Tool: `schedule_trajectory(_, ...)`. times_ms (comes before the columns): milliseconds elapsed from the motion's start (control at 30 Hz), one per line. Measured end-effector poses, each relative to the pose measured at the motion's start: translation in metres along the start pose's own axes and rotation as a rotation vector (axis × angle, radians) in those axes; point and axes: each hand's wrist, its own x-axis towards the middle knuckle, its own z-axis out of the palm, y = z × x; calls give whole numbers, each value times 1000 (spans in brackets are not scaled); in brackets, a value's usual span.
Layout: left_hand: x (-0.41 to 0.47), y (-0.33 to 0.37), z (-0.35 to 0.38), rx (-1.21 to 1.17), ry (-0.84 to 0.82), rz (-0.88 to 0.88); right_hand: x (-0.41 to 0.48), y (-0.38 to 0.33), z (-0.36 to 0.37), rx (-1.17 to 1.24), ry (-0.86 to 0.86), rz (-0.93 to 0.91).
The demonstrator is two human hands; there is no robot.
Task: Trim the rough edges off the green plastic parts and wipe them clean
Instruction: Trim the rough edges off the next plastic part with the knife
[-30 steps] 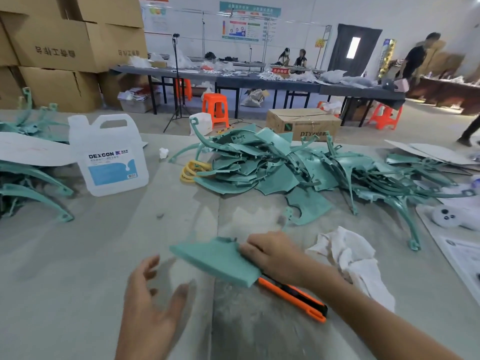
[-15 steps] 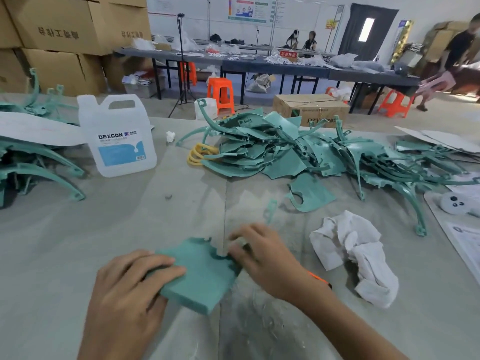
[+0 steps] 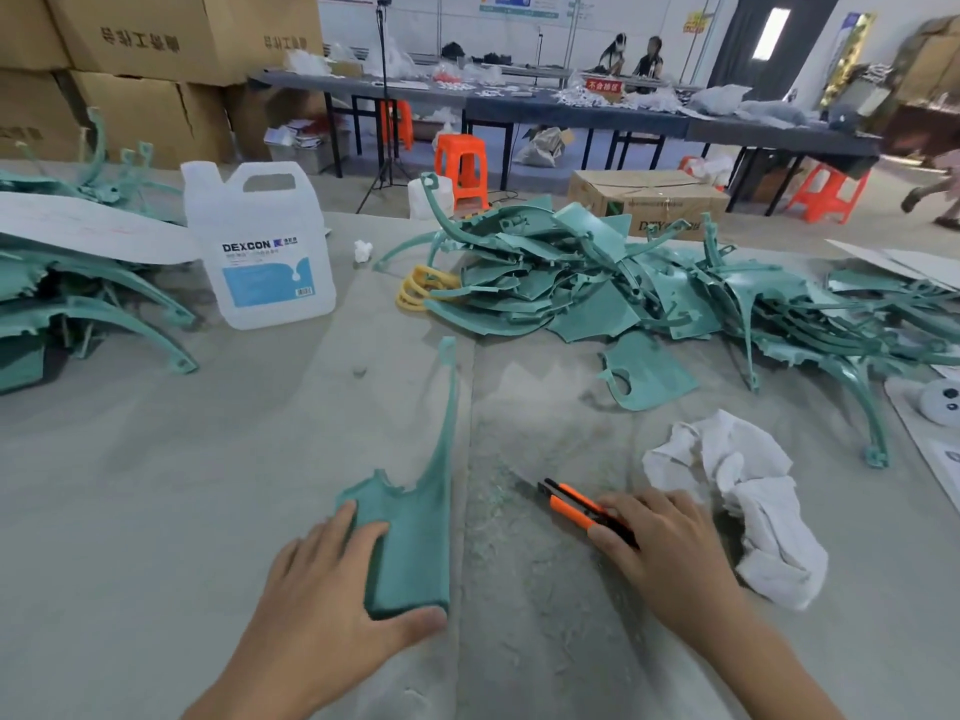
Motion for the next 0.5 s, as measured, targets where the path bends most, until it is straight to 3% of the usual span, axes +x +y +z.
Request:
schedule_trajectory(133,4,23,14,12,52,-49,0,-2,8,23,-65,29)
schedule_trajectory(267,17,30,17,-7,119,-27,-8,-5,6,299,40,38)
schedule_trajectory(500,31,50,18,-38,102,-56,-35,-17,-2,503,66,28)
